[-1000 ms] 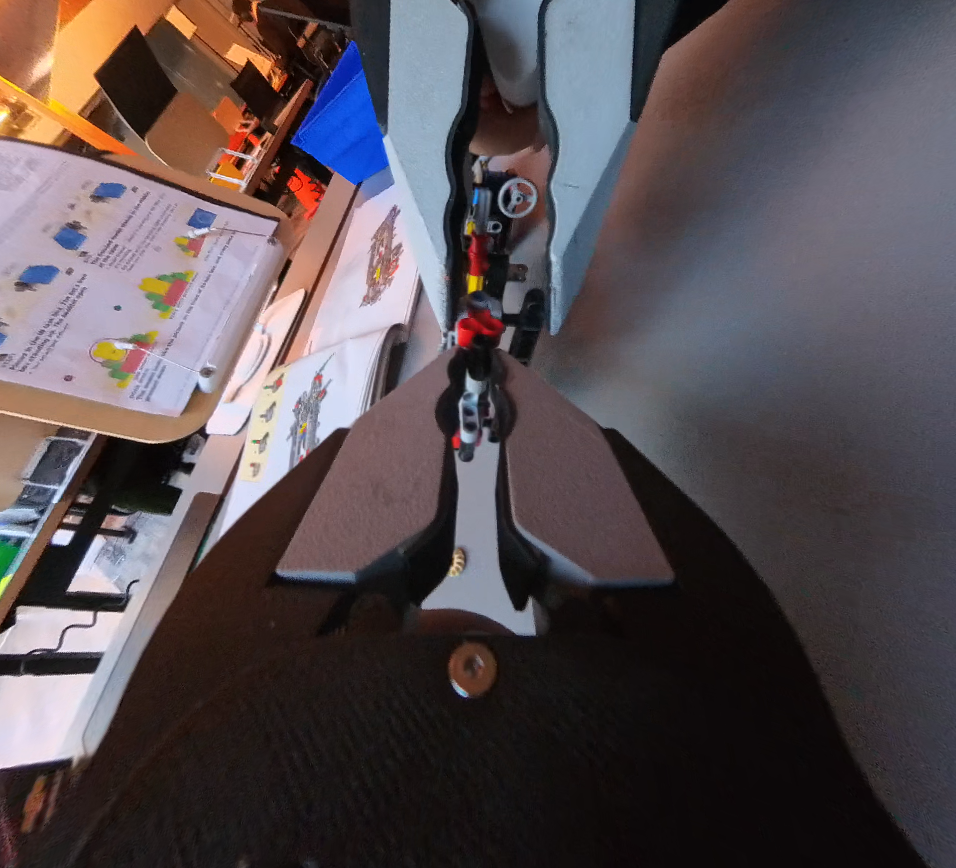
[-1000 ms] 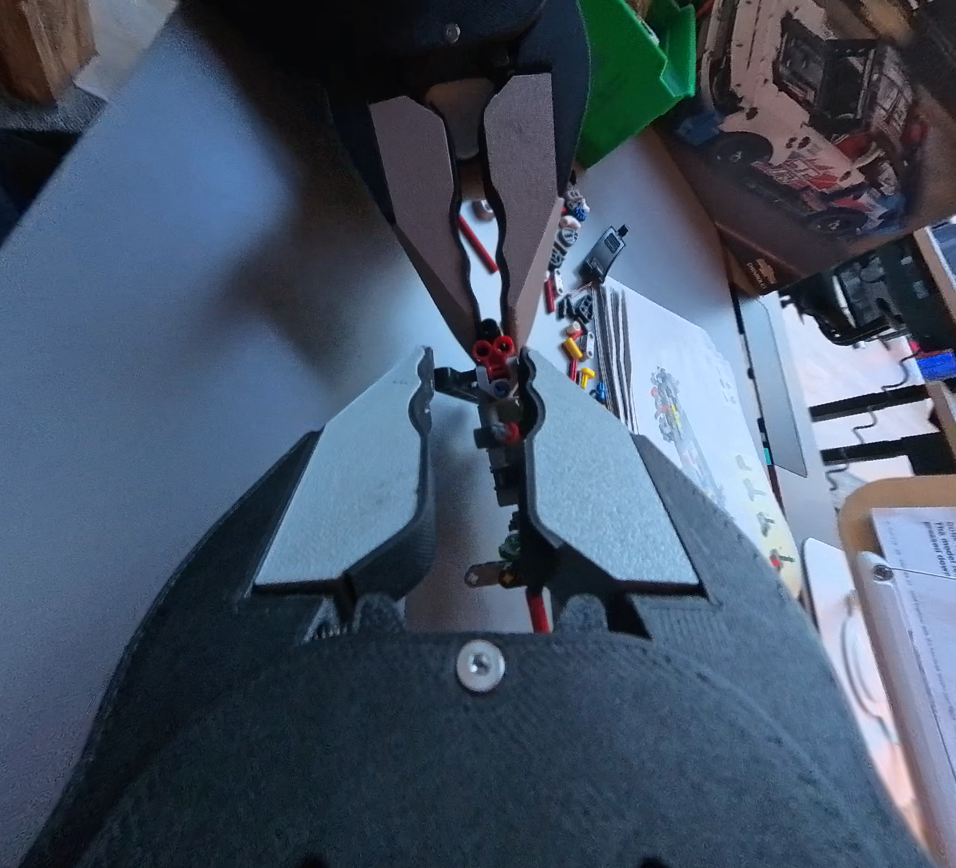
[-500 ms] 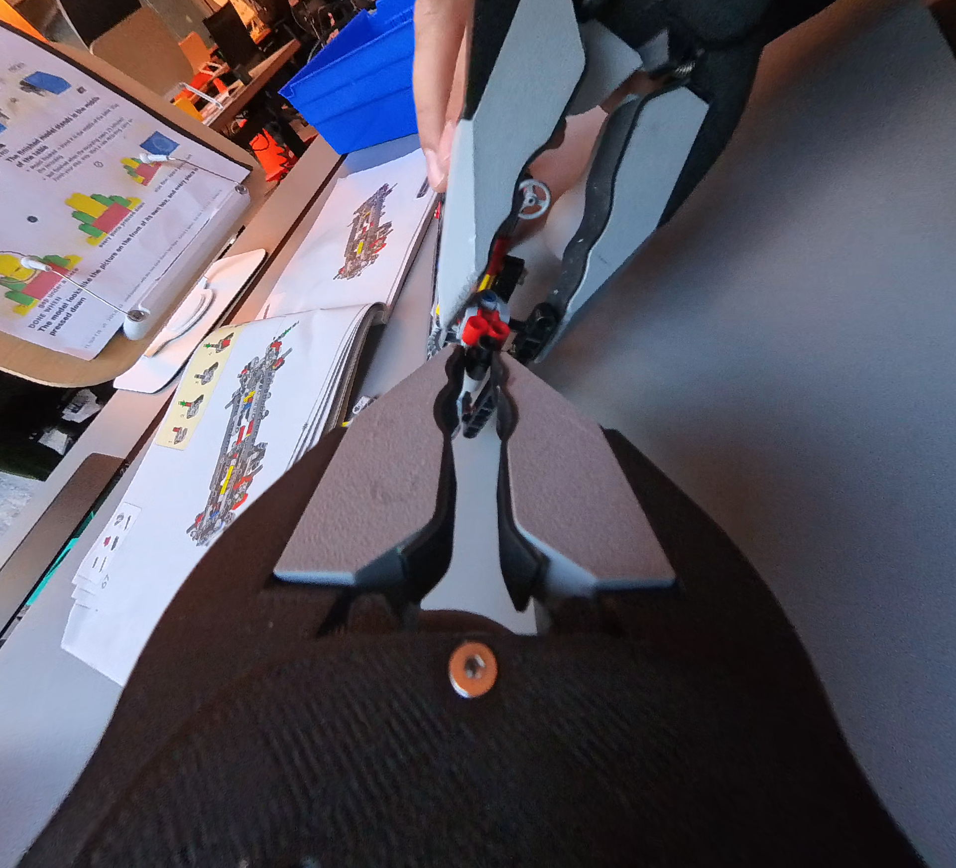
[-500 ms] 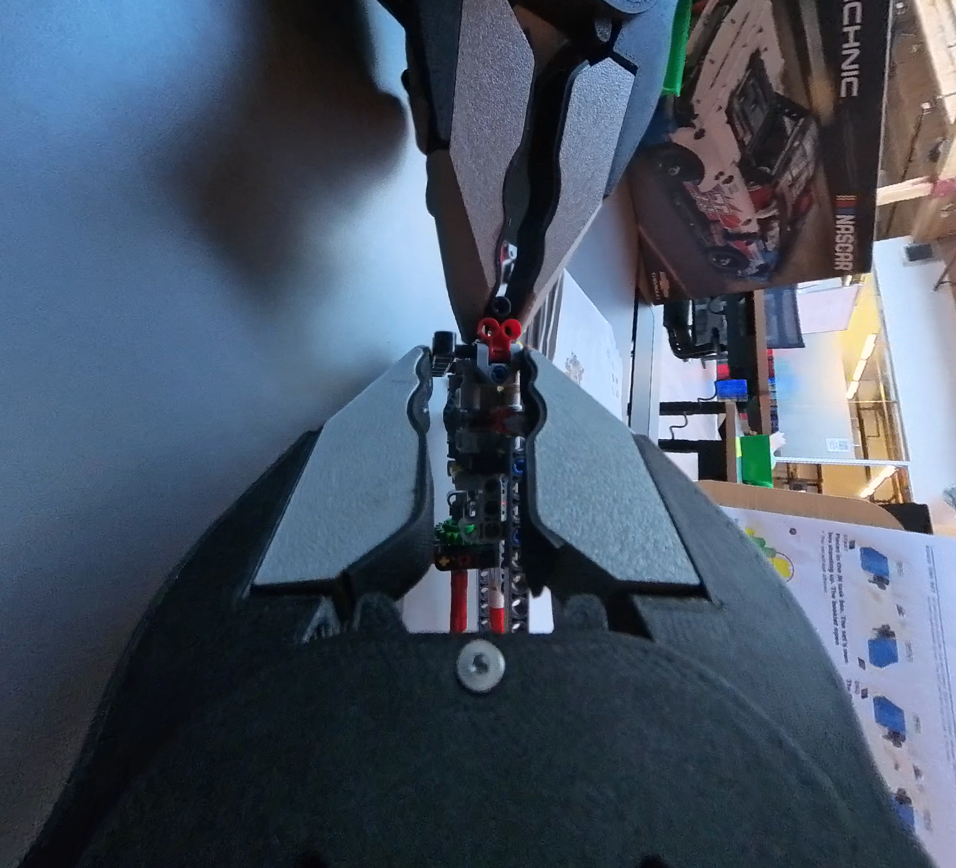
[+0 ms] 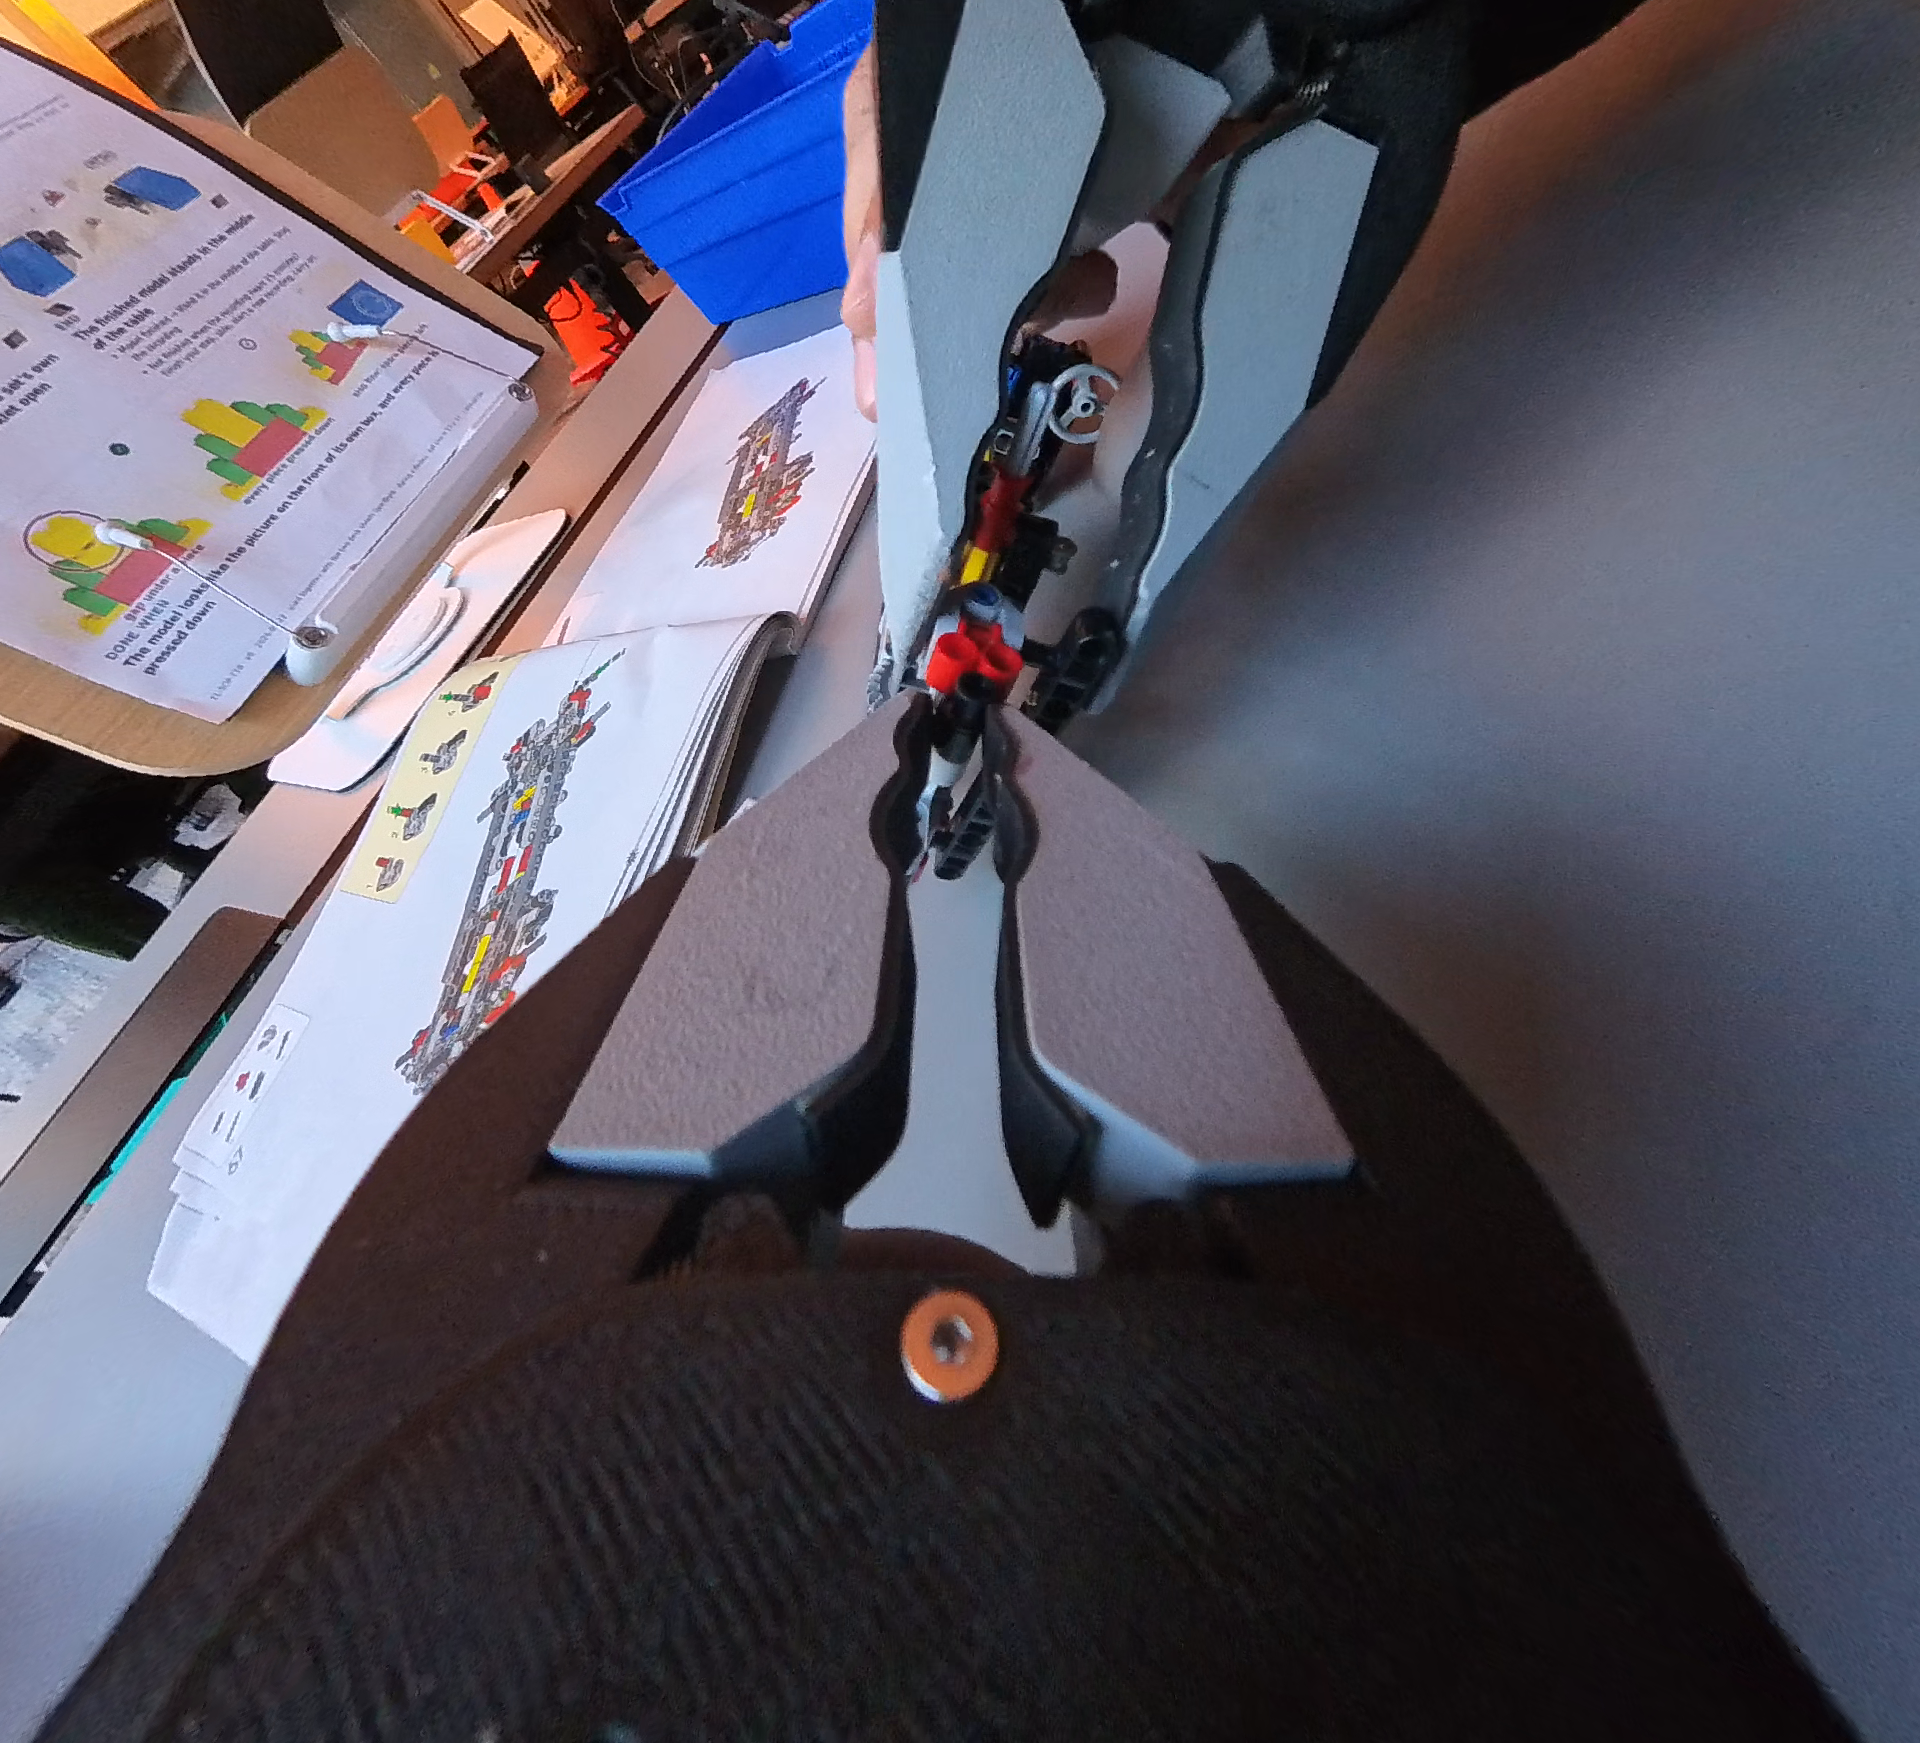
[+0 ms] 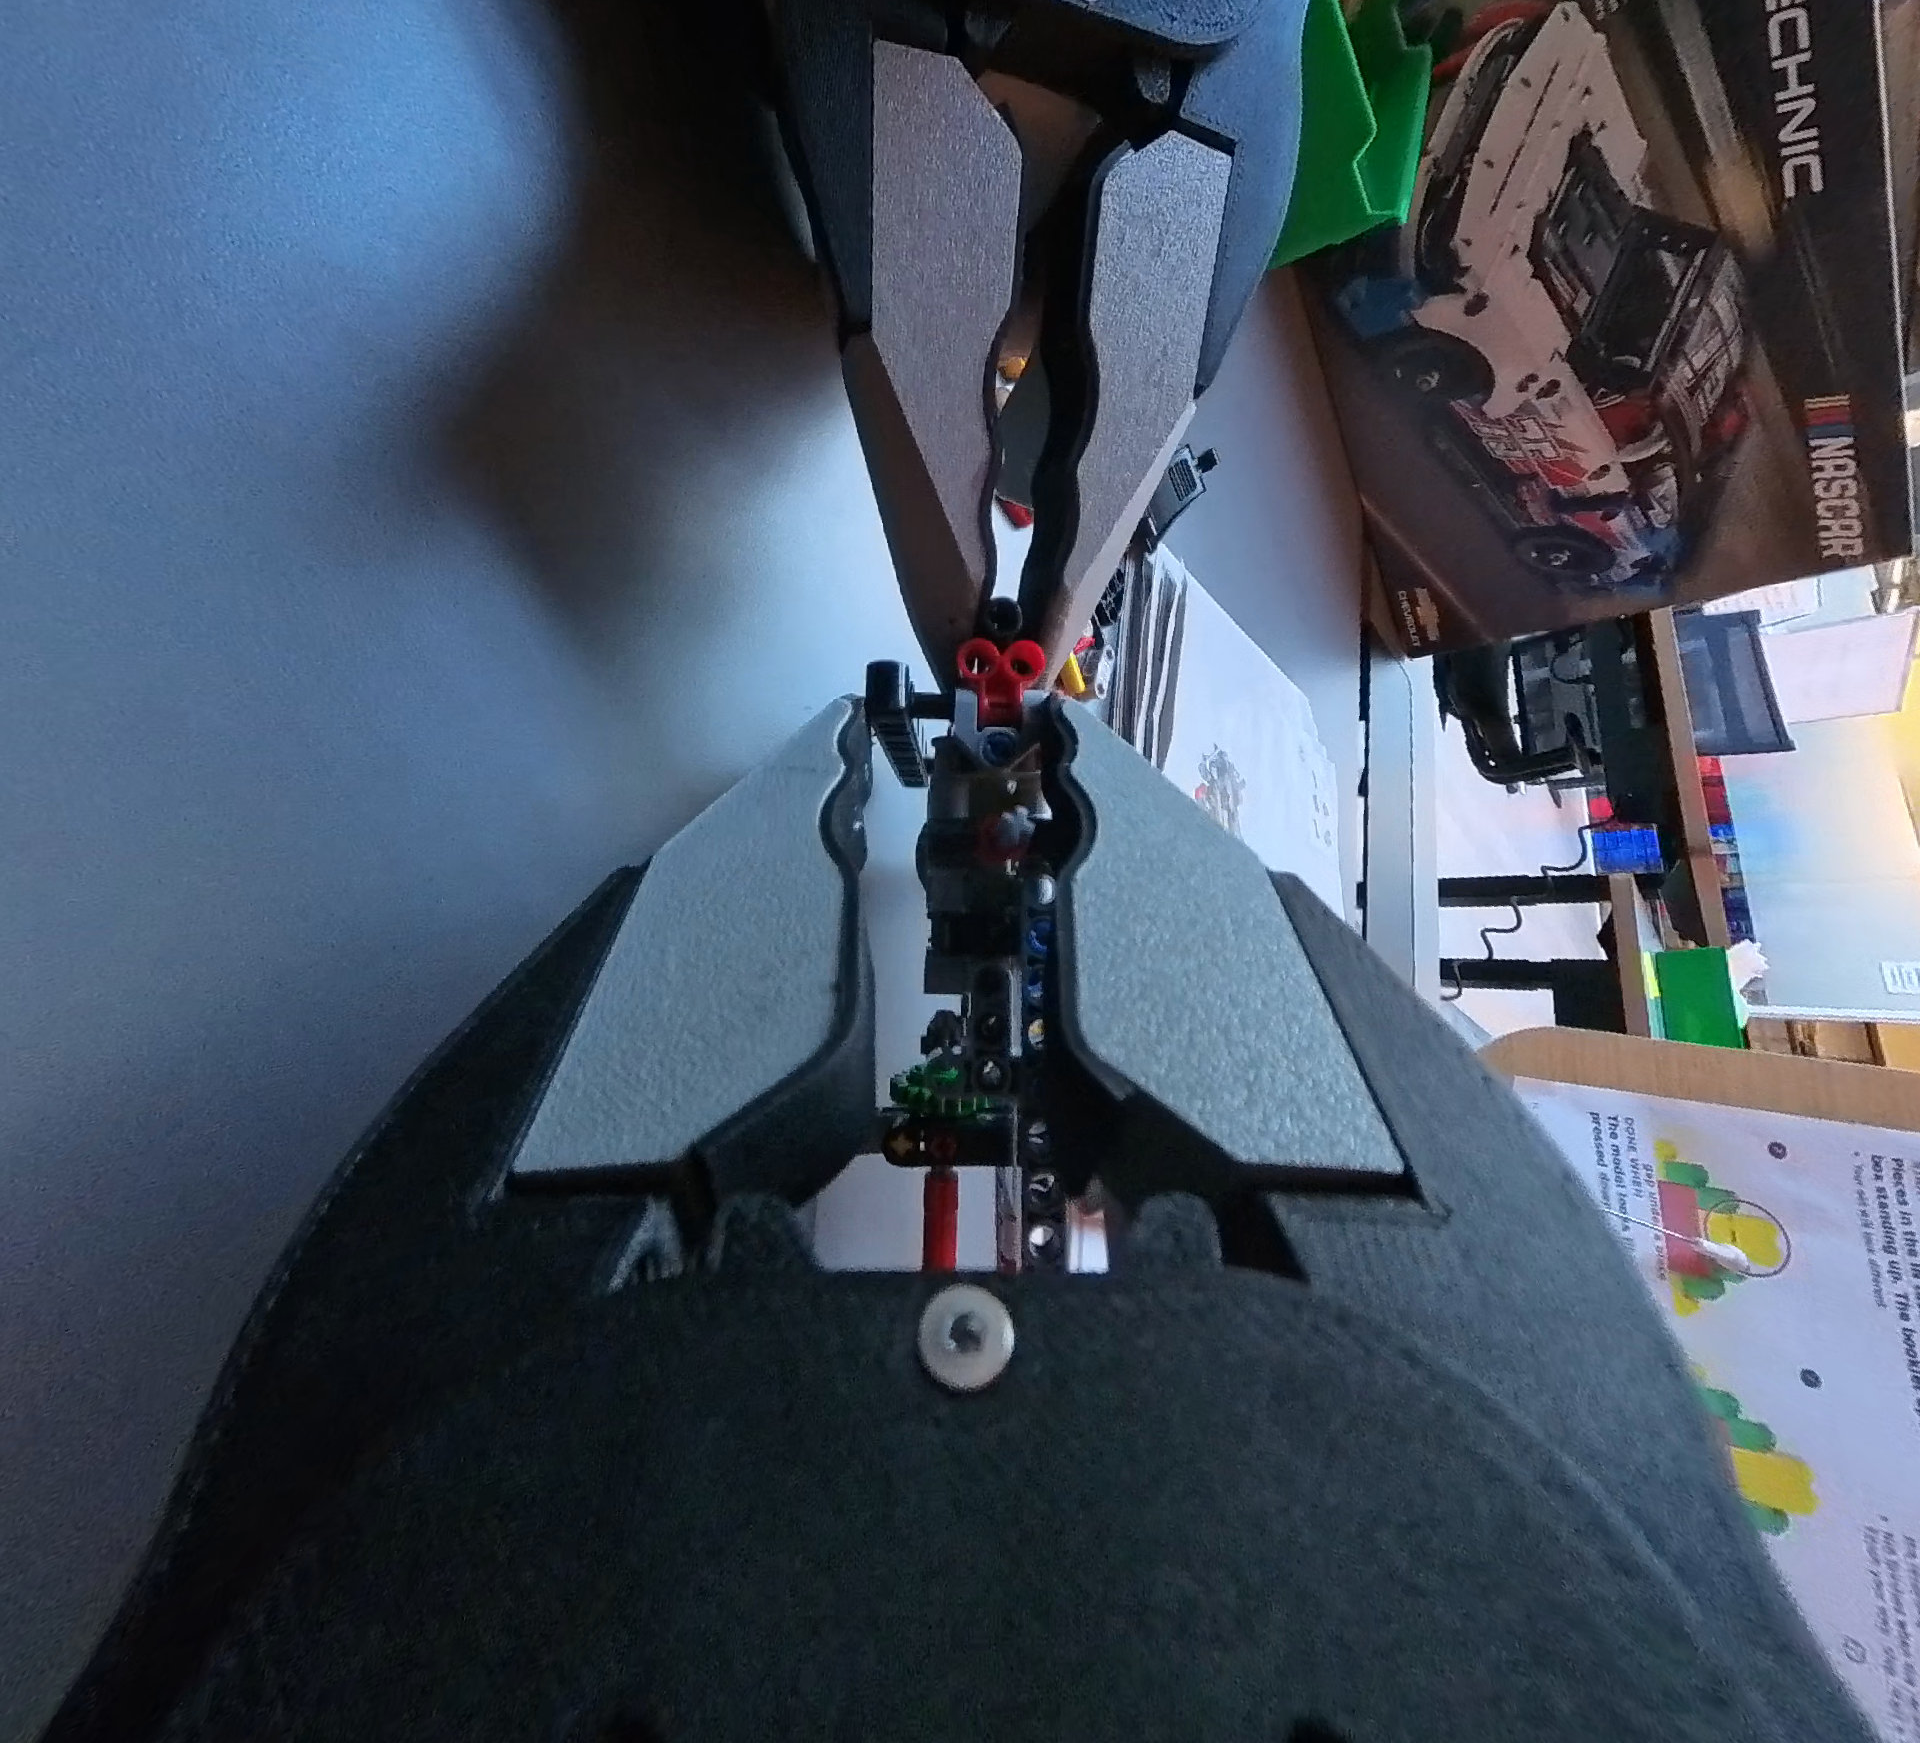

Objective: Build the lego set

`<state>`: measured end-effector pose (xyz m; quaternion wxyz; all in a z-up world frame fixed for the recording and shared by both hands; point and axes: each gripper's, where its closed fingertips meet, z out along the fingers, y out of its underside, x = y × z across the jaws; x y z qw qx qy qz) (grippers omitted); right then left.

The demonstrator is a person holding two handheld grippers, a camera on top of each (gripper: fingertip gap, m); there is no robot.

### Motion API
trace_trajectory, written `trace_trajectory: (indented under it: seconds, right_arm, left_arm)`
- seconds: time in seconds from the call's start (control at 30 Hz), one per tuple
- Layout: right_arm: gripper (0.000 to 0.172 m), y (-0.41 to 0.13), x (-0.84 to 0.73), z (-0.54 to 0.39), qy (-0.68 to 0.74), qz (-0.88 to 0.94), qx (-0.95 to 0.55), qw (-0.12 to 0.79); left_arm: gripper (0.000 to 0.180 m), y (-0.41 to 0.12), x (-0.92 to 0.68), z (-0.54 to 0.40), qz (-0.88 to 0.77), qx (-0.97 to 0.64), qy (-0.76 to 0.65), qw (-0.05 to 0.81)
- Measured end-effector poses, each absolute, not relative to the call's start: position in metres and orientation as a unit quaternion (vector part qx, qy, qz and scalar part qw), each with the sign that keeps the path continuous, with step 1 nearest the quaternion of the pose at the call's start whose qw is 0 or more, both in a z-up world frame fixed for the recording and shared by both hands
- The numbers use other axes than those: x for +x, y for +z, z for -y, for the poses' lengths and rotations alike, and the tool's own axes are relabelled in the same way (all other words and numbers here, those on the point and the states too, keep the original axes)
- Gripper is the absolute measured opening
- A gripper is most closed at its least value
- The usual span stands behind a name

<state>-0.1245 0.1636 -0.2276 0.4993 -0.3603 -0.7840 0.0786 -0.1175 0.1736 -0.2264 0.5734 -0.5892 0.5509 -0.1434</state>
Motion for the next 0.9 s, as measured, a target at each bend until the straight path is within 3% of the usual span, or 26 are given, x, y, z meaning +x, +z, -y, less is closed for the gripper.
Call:
trace_trajectory:
  seconds: [0.77,0.8,0.83,0.9]
  right_arm:
    - [0.03,-0.207,-0.117,-0.165,0.2,0.79,-0.4,0.419]
    - [0.03,-0.204,-0.117,-0.168,0.2,0.786,-0.402,0.425]
    - [0.03,-0.2,-0.117,-0.17,0.205,0.781,-0.405,0.429]
    - [0.03,-0.195,-0.117,-0.173,0.219,0.774,-0.413,0.427]
  left_arm:
    - [0.012,-0.215,-0.112,-0.177,-0.525,-0.604,-0.141,0.582]
    - [0.019,-0.213,-0.113,-0.174,-0.526,-0.604,-0.156,0.578]
    - [0.058,-0.212,-0.114,-0.167,-0.533,-0.601,-0.185,0.566]
    - [0.06,-0.21,-0.116,-0.167,-0.527,-0.61,-0.203,0.556]
